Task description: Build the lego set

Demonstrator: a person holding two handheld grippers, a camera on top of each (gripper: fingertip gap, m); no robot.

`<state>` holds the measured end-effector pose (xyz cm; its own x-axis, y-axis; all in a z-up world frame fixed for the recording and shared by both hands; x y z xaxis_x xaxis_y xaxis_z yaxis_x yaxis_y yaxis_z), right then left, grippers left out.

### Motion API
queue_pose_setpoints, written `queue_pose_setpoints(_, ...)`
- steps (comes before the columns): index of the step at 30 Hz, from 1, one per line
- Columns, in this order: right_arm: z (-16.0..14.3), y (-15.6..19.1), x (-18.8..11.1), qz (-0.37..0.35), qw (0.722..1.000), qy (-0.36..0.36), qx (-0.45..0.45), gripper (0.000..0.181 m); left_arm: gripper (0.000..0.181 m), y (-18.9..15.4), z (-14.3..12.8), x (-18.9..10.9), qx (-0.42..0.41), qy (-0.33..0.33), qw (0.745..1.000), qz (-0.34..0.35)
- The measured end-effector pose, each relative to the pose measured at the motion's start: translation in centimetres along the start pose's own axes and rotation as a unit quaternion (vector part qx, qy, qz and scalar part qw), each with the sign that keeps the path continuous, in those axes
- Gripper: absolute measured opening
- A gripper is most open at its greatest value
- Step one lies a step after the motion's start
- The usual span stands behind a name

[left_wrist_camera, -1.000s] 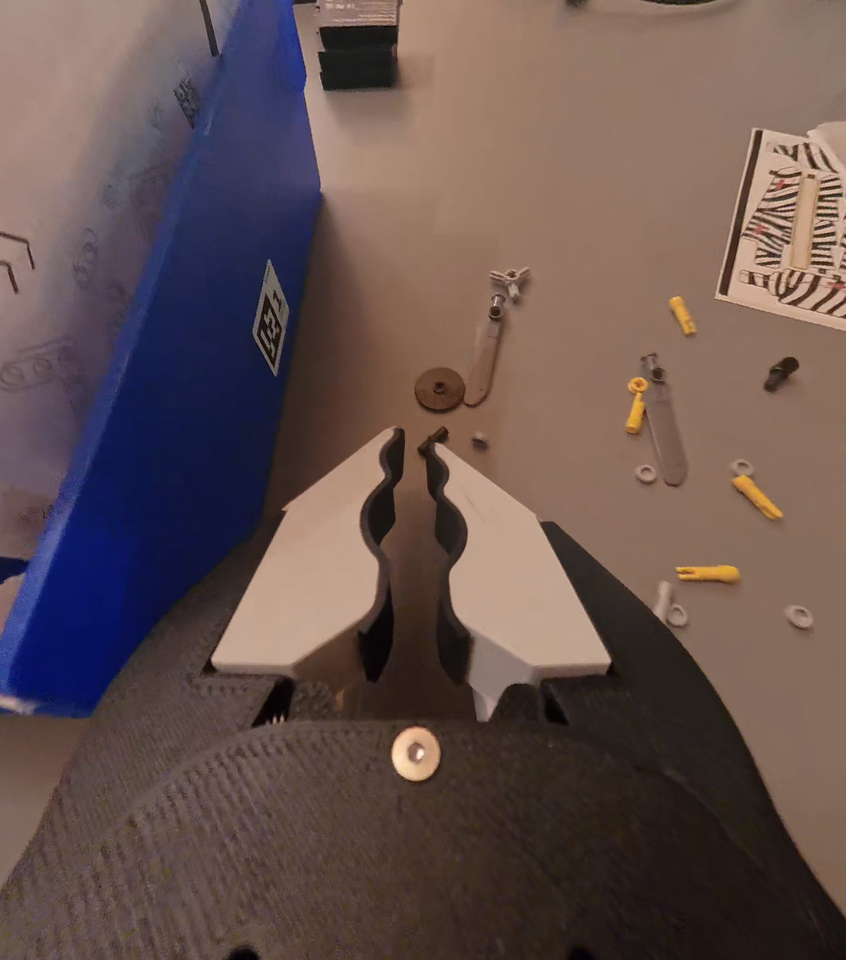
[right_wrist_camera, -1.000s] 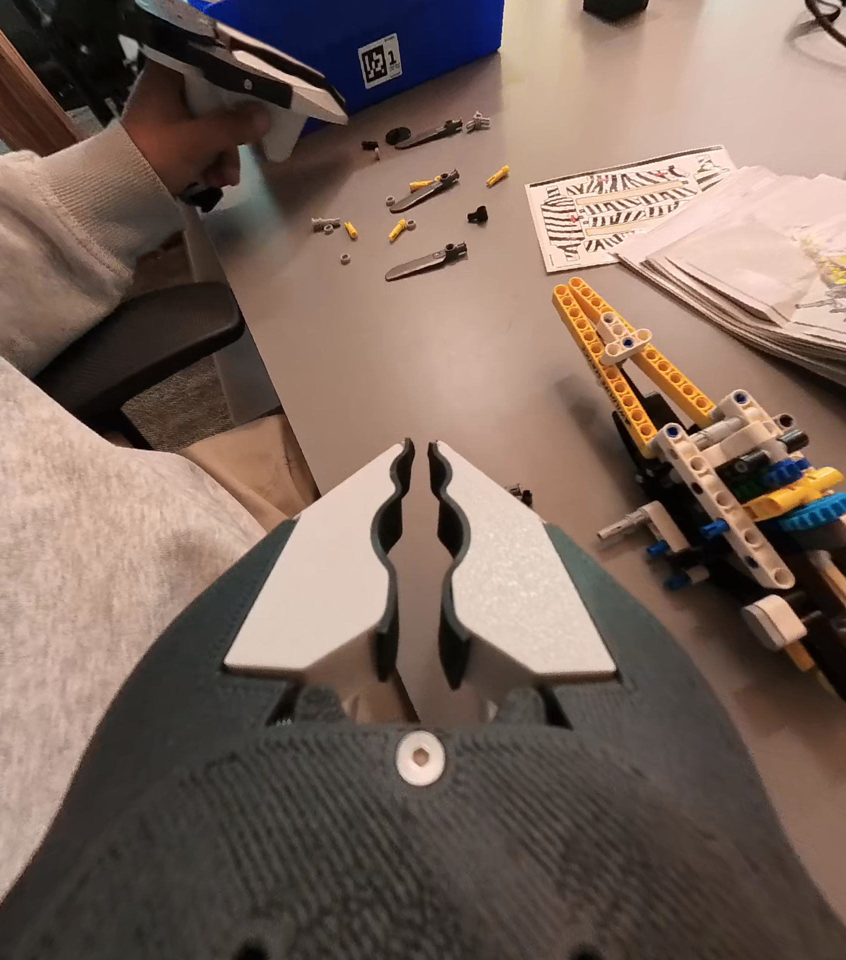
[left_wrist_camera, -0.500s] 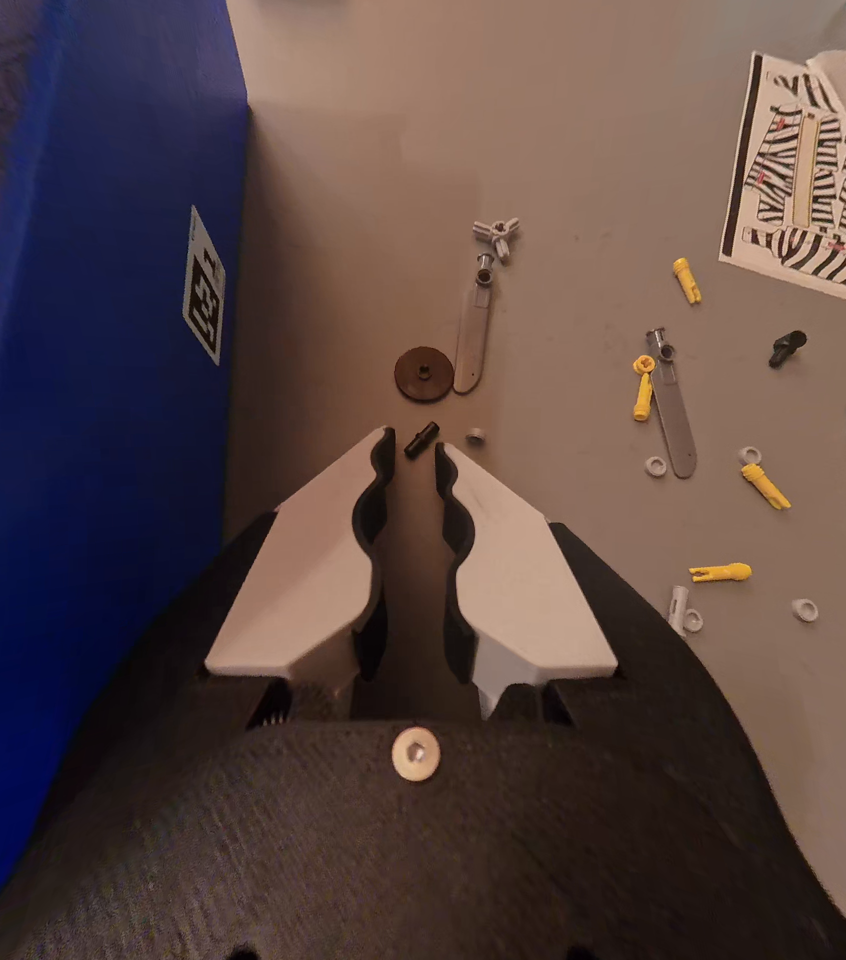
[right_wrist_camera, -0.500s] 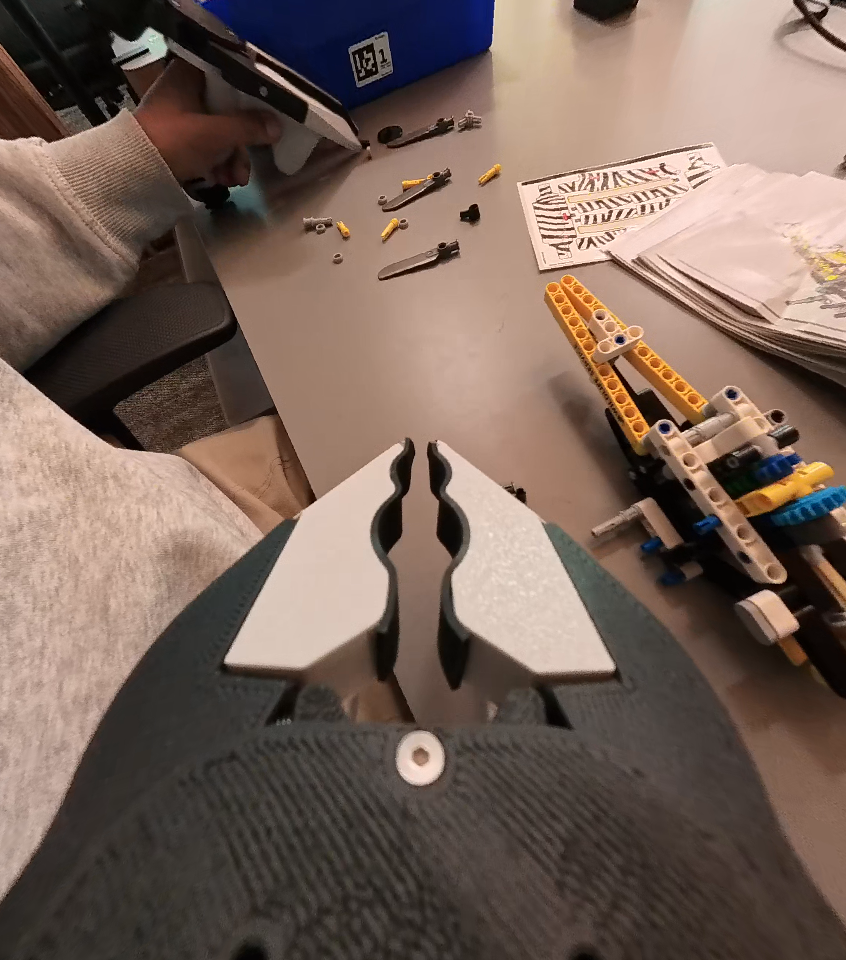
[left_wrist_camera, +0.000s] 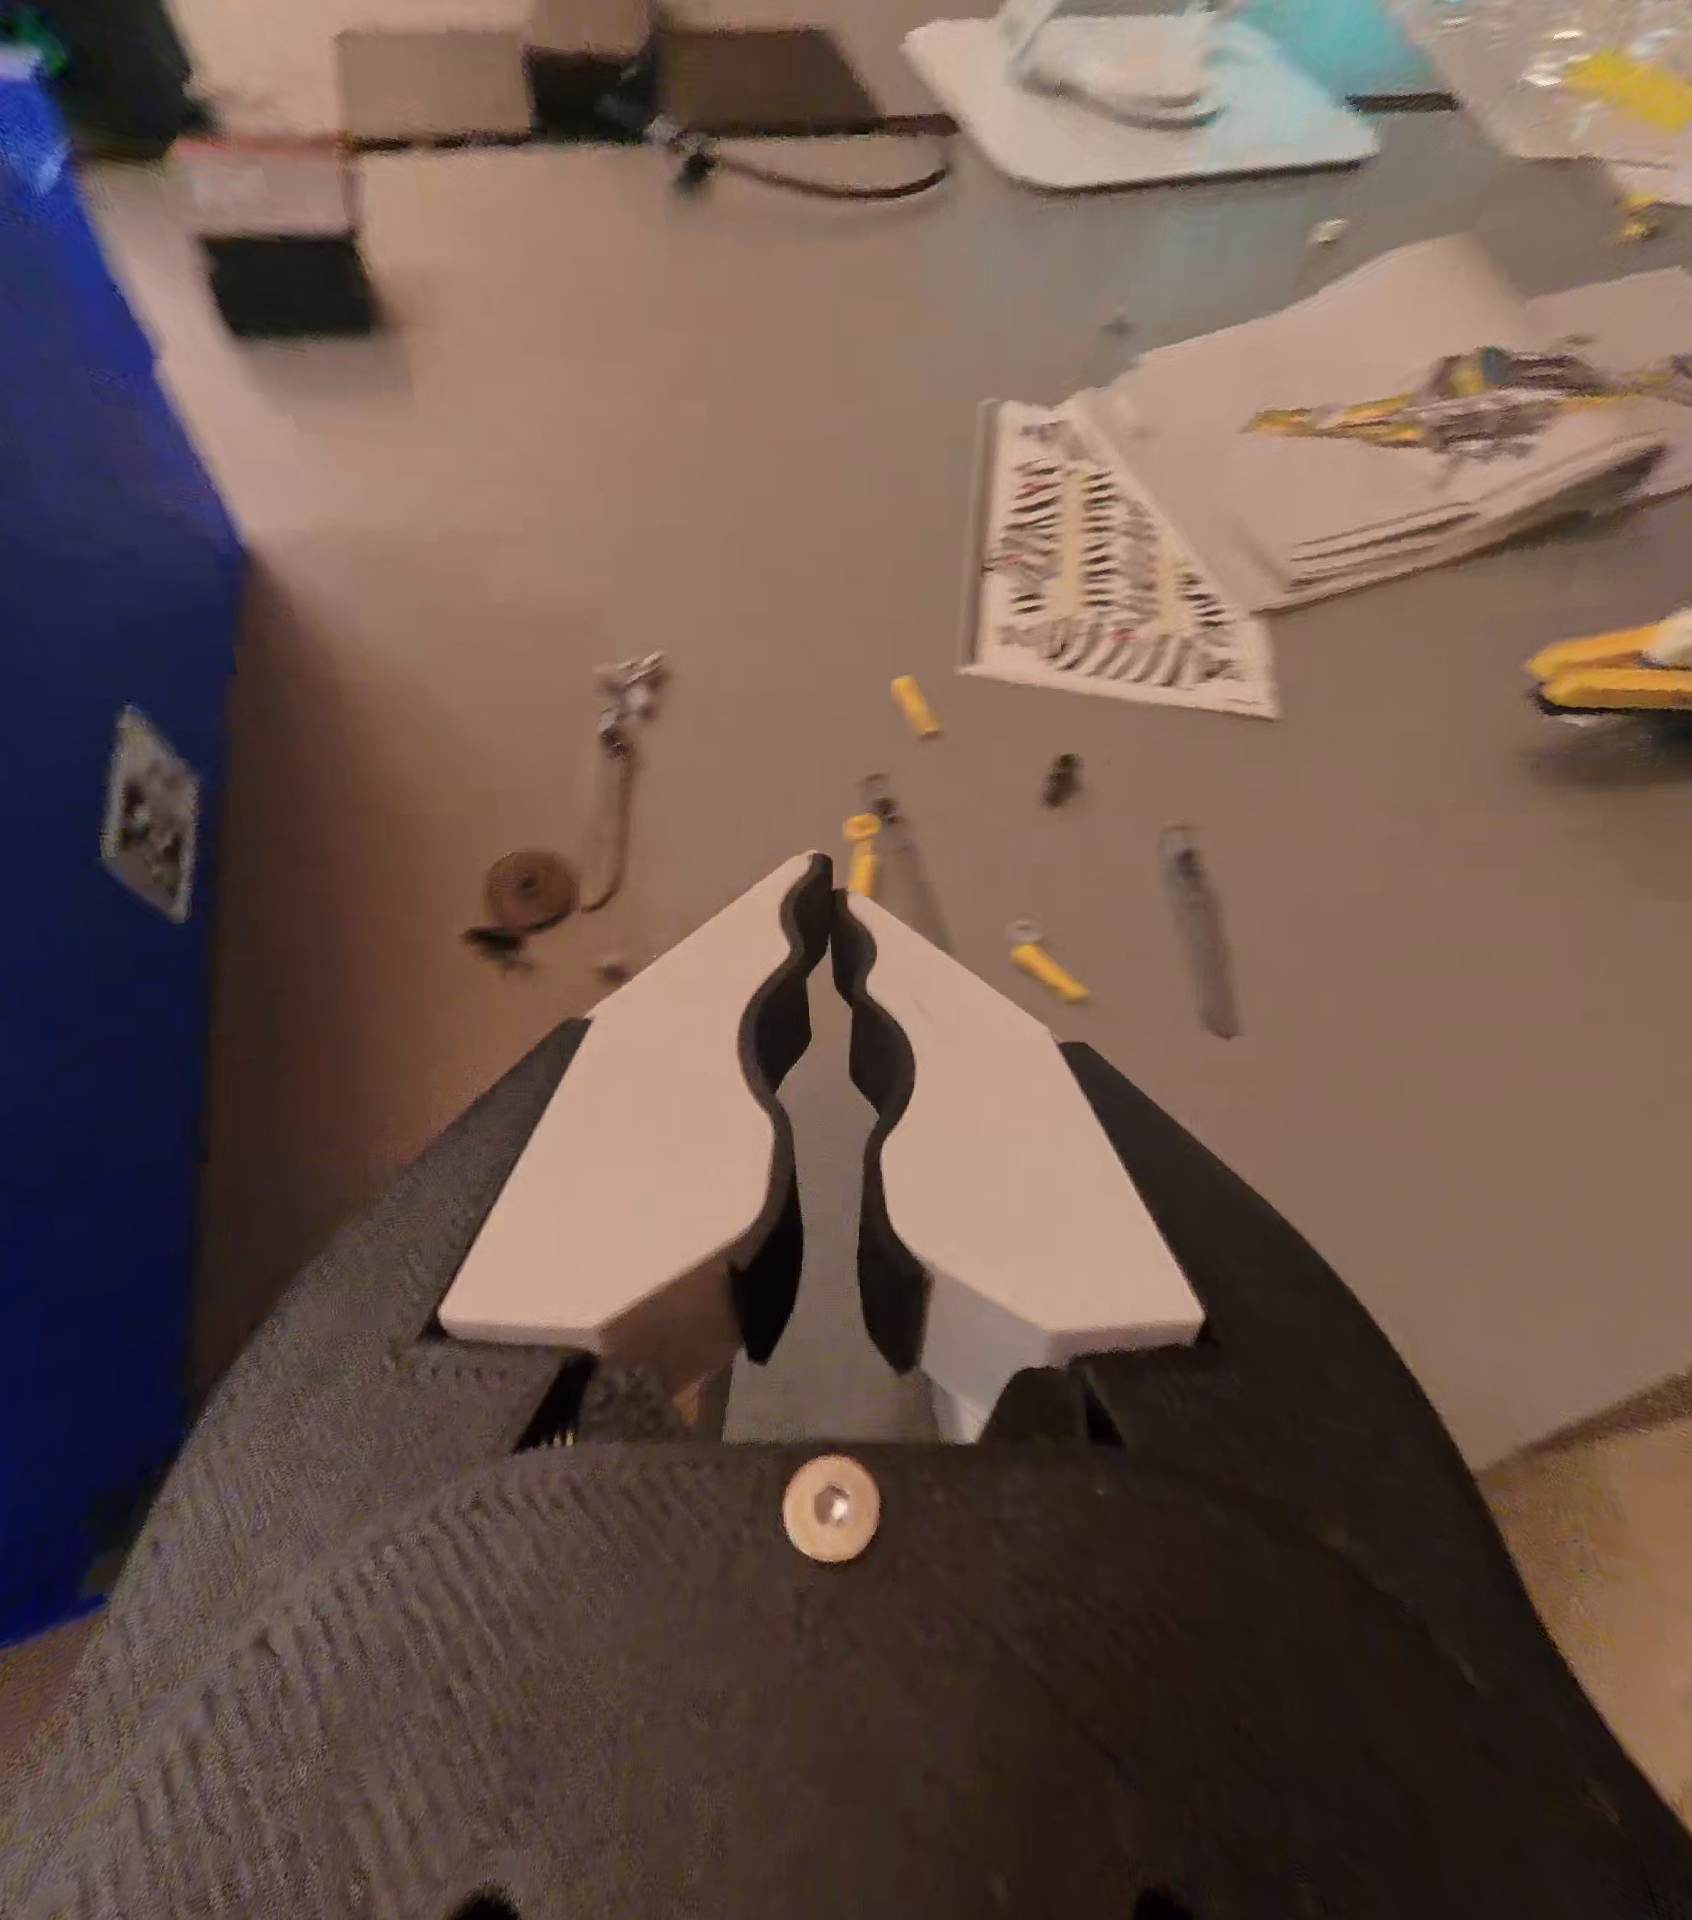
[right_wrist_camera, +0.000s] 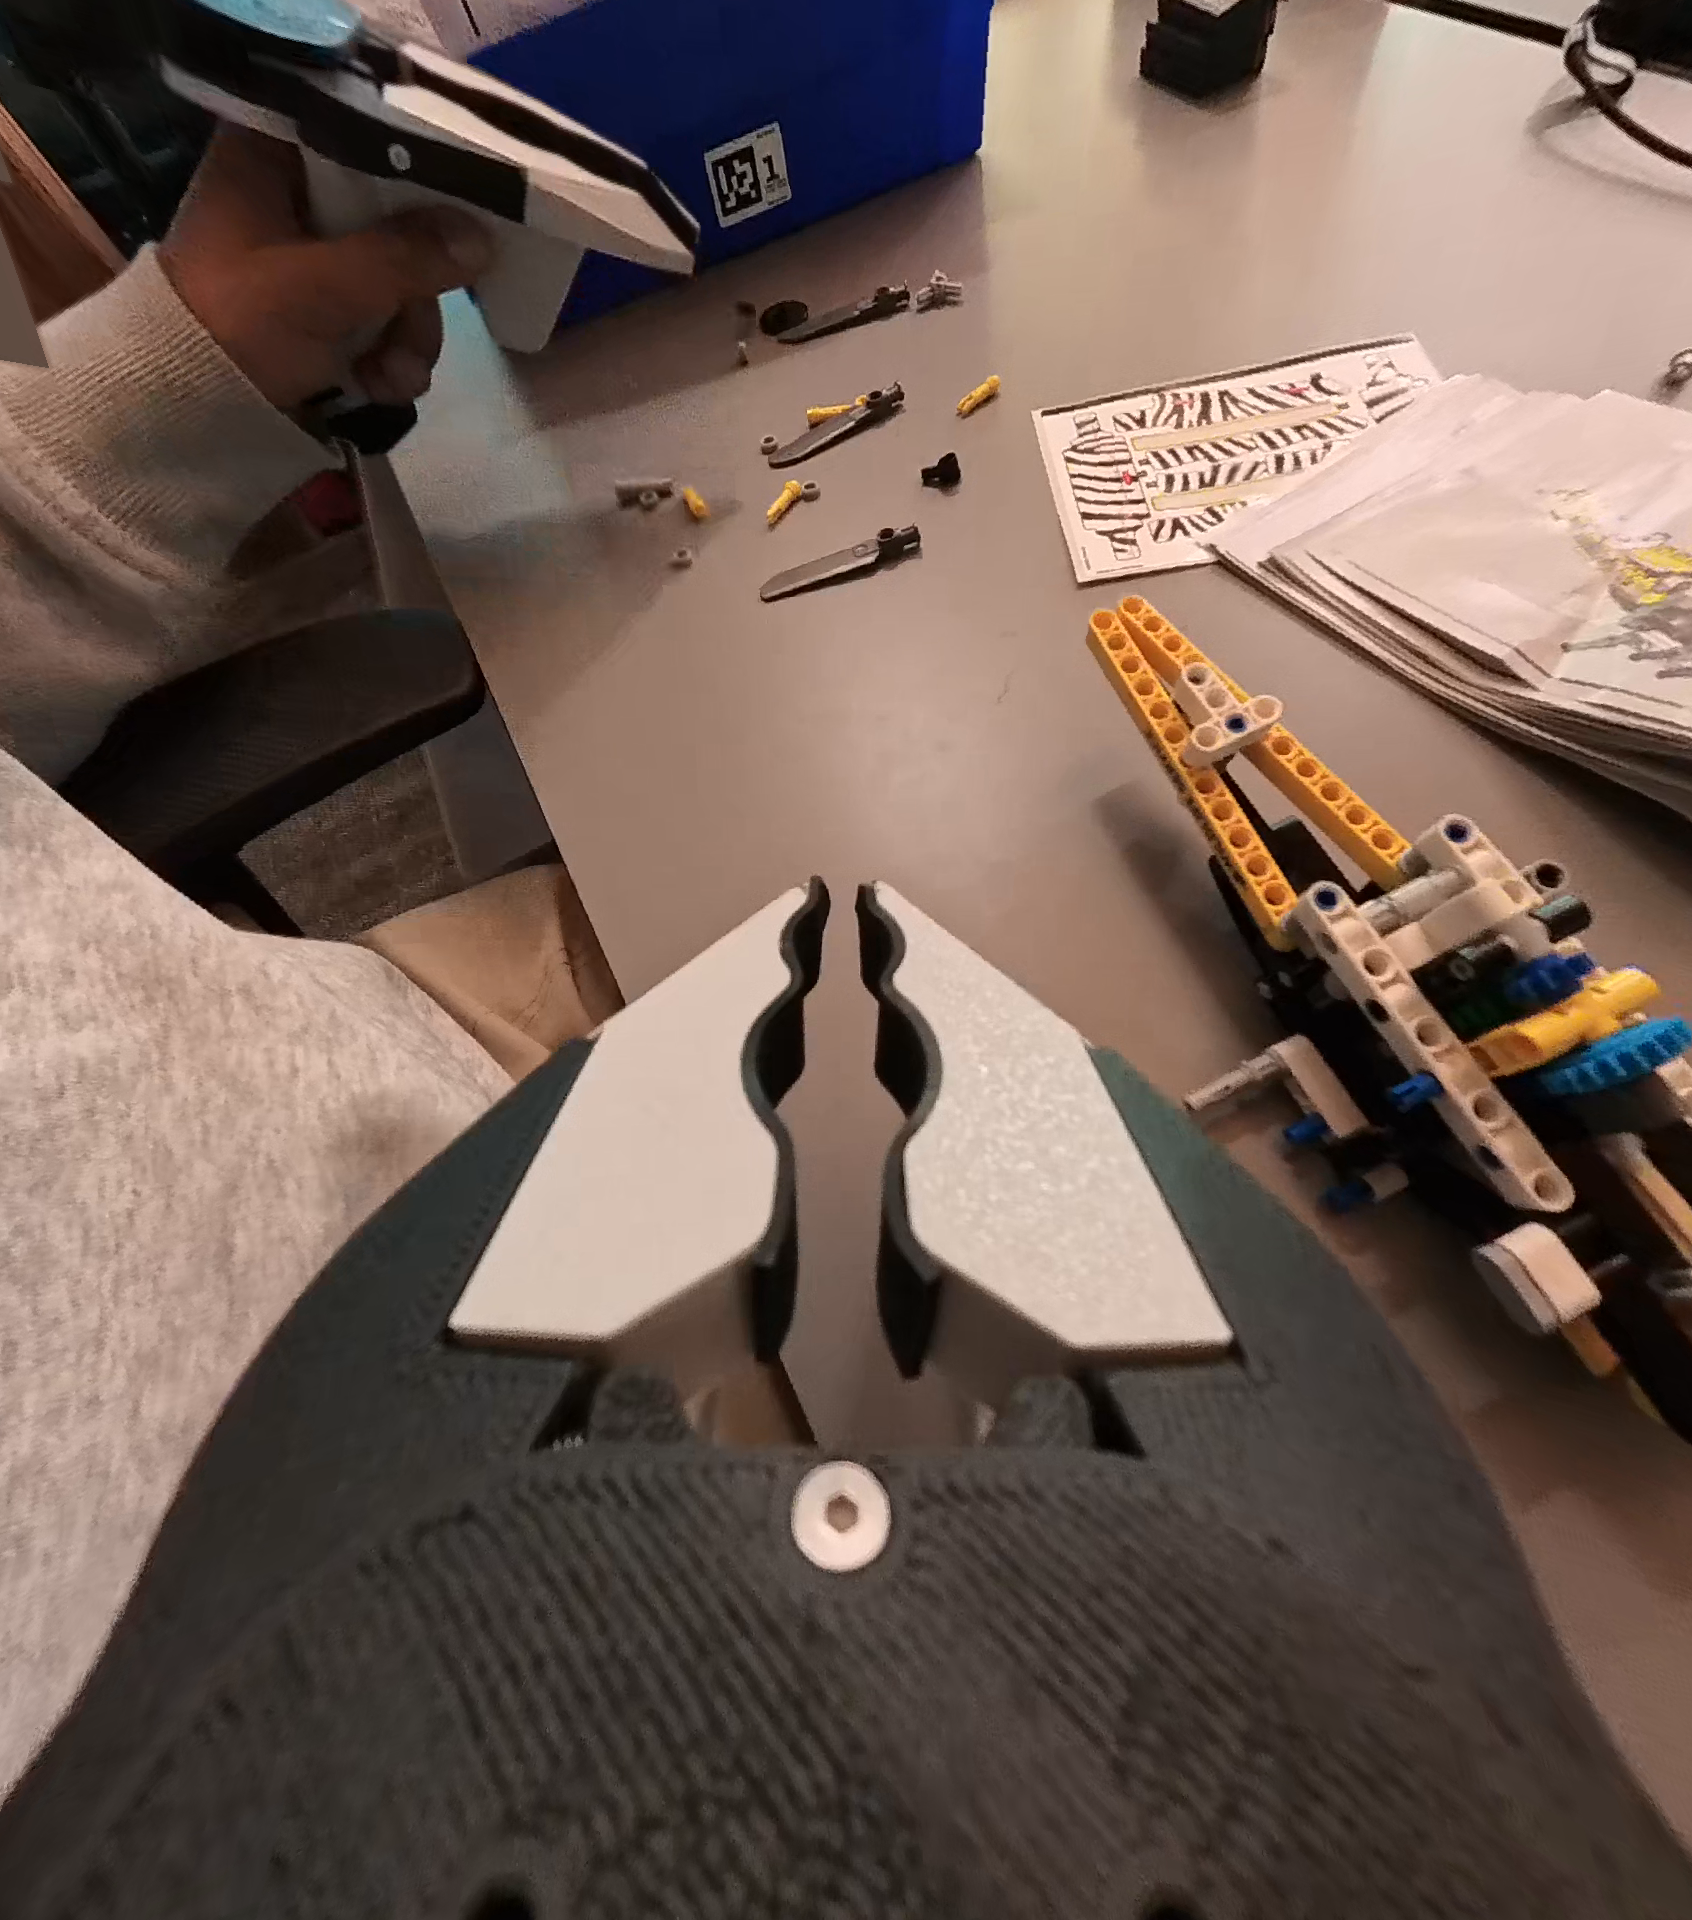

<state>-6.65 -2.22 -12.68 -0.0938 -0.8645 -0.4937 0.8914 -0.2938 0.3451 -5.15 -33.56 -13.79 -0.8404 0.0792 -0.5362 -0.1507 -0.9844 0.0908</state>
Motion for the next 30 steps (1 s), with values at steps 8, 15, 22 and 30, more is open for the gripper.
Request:
queue_pose_setpoints(8, 0.2, 0.7, 0.5, 0.006, 1.0, 0.005, -0.024, 0.005, 0.012, 4.1, -2.3, 0.2, -0.006, 0.061, 0.986, 0.155)
queue_pose_setpoints(15, 0.0, 0.5, 0.2, 0.005, 1.0, -0.006, -0.006, 0.005, 0.028, 7.2, -5.2, 2.2, -0.142, 0.07, 0.979, 0.13)
queue_pose_setpoints(22, -0.4, 0.1, 0.3, 0.01, 1.0, -0.005, 0.009, 0.005, 0.014, 6.7, -5.9, 2.8, -0.114, 0.105, 0.98, 0.122)
queue_pose_setpoints(30, -0.5, 0.0, 0.3, 0.008, 1.0, -0.006, 0.007, 0.005, 0.022, 6.2, -5.4, 3.0, -0.066, 0.103, 0.987, 0.105)
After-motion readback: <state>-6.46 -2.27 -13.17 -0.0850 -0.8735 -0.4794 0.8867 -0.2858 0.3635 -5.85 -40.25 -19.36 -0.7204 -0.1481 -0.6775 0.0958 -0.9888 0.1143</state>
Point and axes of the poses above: each gripper's, where its closed fingertips meet, x out along the fingers, z out of its top, y = z × x across the jaws, the point moved 3 cm from there along -x, back along the fingers, and after that the axes turned 12 degrees about x, right-handed, at the moved point
